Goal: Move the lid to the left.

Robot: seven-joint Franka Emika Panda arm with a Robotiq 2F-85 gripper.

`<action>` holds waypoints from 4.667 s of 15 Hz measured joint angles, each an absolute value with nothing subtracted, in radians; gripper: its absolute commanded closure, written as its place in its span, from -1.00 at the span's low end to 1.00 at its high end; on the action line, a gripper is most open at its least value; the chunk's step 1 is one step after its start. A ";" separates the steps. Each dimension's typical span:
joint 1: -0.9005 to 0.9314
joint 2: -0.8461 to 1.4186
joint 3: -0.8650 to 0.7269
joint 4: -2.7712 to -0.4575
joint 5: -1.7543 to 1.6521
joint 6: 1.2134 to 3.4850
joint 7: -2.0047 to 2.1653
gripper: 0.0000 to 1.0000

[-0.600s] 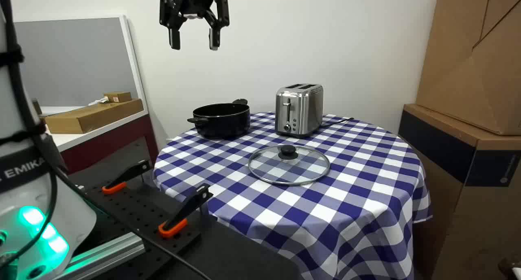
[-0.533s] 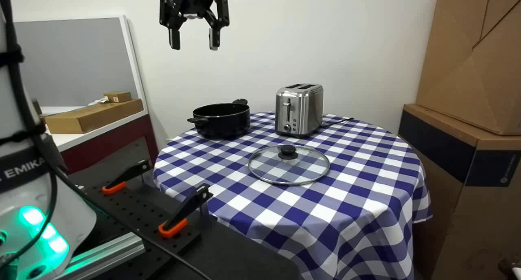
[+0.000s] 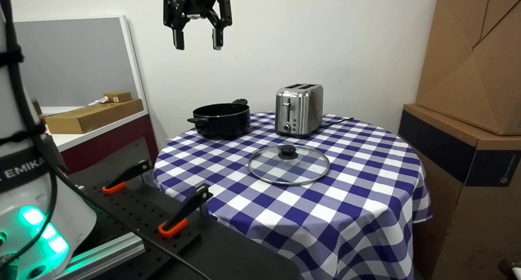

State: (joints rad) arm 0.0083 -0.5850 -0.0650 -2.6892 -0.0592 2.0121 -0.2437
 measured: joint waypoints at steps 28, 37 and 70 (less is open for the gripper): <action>-0.161 0.590 -0.082 -1.980 0.015 2.481 -0.075 -1.00; -0.108 0.661 -0.088 -1.977 -0.089 2.473 -0.075 -0.04; -0.092 0.607 -0.137 -2.081 -0.205 2.501 -0.077 0.09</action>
